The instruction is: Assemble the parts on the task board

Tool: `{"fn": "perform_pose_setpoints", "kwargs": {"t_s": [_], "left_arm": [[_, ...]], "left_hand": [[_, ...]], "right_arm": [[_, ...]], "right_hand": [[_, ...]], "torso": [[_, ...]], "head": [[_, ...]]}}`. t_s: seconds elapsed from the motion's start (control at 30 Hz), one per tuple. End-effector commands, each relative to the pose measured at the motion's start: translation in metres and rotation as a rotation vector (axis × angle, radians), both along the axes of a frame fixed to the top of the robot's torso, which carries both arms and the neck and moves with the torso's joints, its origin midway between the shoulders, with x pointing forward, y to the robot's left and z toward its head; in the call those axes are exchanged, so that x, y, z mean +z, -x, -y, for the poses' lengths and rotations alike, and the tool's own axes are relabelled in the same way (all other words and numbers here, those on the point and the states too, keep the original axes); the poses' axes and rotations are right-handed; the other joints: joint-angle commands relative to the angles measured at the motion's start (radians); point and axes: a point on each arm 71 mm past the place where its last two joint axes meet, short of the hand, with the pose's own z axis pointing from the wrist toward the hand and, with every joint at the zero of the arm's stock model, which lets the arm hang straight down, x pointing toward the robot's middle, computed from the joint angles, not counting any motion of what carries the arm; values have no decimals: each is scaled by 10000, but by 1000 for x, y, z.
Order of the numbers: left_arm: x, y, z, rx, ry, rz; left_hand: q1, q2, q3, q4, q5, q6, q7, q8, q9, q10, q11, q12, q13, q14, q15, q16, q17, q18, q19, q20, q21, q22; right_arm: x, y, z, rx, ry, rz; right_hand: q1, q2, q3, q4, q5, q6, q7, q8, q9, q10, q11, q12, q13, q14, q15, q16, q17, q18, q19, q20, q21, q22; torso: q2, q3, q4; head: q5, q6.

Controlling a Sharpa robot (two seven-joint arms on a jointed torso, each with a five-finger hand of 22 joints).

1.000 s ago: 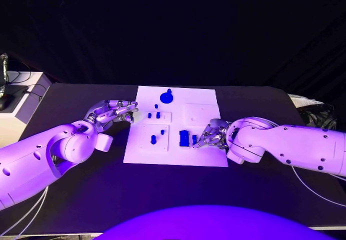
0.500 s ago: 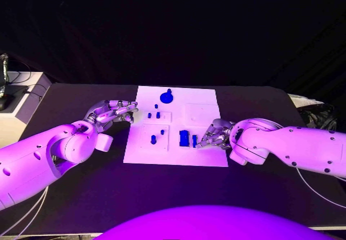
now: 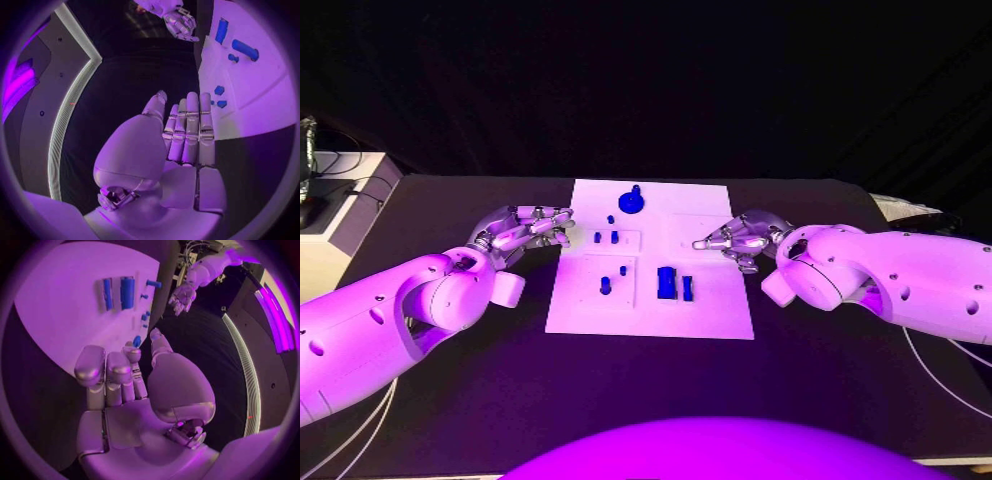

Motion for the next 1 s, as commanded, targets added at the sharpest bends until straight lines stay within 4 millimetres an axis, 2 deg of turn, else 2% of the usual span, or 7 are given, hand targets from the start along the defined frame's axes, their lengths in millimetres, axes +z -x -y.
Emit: {"fn": "perform_pose_setpoints", "kwargs": {"t_s": [0.03, 0.77, 0.8, 0.87, 0.9, 0.97, 1.0], "left_arm": [[1, -2, 0, 172, 232, 136], [0, -31, -13, 2189, 501, 908], [-4, -28, -11, 1708, 339, 513], [-3, -28, -10, 1726, 337, 525], [-3, -28, -9, 1751, 335, 542], [-2, -27, -7, 1827, 327, 591], [-1, -26, -6, 1877, 321, 623]], "left_hand": [[-71, 14, -42, 14, -21, -98, -3, 35, 8, -159, 13, -42, -30, 100, 91, -577, -327, -122, 51, 75, -366, -557], [-335, 29, 320, -31, -15, -1414, -640, -469, -119, -1340, 377, -980, -93, -1657, 1172, -6682, -2110, 132, -2453, 1801, -449, -8236], [-4592, -348, 1266, -402, -3408, -9908, -1795, -1011, -662, -11192, -1232, -1568, -666, -9959, -633, -7254, -2655, -1072, -10468, -749, -1047, -10851], [-4939, -348, 1266, -402, -3408, -9908, -1795, -1011, -662, -11192, -1232, -1568, -666, -9959, -633, -7254, -2655, -1072, -10468, -749, -1047, -10851], [-5383, -348, 1266, -402, -3408, -9908, -1795, -1011, -662, -11192, -1232, -1568, -666, -9959, -633, -7254, -2655, -1072, -10468, -749, -1047, -10851], [-6087, -348, 1266, -402, -3408, -9908, -1795, -1011, -662, -11192, -1232, -1568, -666, -9959, -633, -7254, -2655, -1072, -10468, -749, -1047, -10851], [-6400, -348, 1266, -402, -3408, -9908, -1795, -1011, -662, -11192, -1232, -1568, -666, -9959, -633, -7254, -2655, -1072, -10468, -749, -1047, -10851]], "right_arm": [[11, -12, 8, -885, -1522, 1429], [9, -77, 24, -2050, -2645, 4046], [7, -75, 24, -2157, -1983, 3625], [7, -75, 23, -2165, -2029, 3632], [7, -74, 21, -2176, -2090, 3641], [7, -72, 16, -2209, -2267, 3667], [8, -70, 13, -2233, -2386, 3683]], "right_hand": [[109, 166, -24, -154, 94, 23, 57, -16, -59, -309, -6, -626, -395, -140, 41, -451, -435, 248, -267, 62, -740, 944], [1636, 1094, 1400, -1606, -151, -178, 345, -73, -1700, -934, 954, -7298, -11410, -1993, 1438, -10023, -6628, 85, -3712, 1495, -9121, -5497], [-2265, 396, 1161, -177, -2670, -3329, -1004, -689, -2358, -4534, -13, -7969, -12013, -5790, 729, -11111, -8942, -610, -6879, 866, -9785, -13077], [-2528, 396, 1161, -177, -2670, -3588, -1004, -689, -2358, -4809, -13, -7969, -12013, -5947, 729, -11111, -8942, -610, -7072, 866, -9785, -13077], [-2954, 396, 1161, -177, -2670, -10817, -1004, -689, -2358, -5189, -13, -7969, -12013, -6328, 729, -11111, -8942, -610, -14181, 866, -9785, -13077], [-3579, 396, 1161, -177, -2670, -10817, -1004, -689, -2358, -5755, -13, -7969, -12013, -6909, 729, -11111, -8942, -610, -14181, 866, -9785, -13077], [-3869, 396, 1161, -177, -2670, -10817, -1004, -689, -2358, -12962, -13, -7969, -12013, -7182, 729, -11111, -8942, -610, -14181, 866, -9785, -13077]], "torso": [[-130, -38, -73], [-660, -77, -238], [-583, -83, -244], [-588, -75, -258], [-596, -63, -276], [-617, -30, -327], [-632, -7, -361]], "head": [[54, 120], [563, 1207], [513, 1078], [520, 1099], [531, 1129], [560, 1215], [580, 1273]]}}
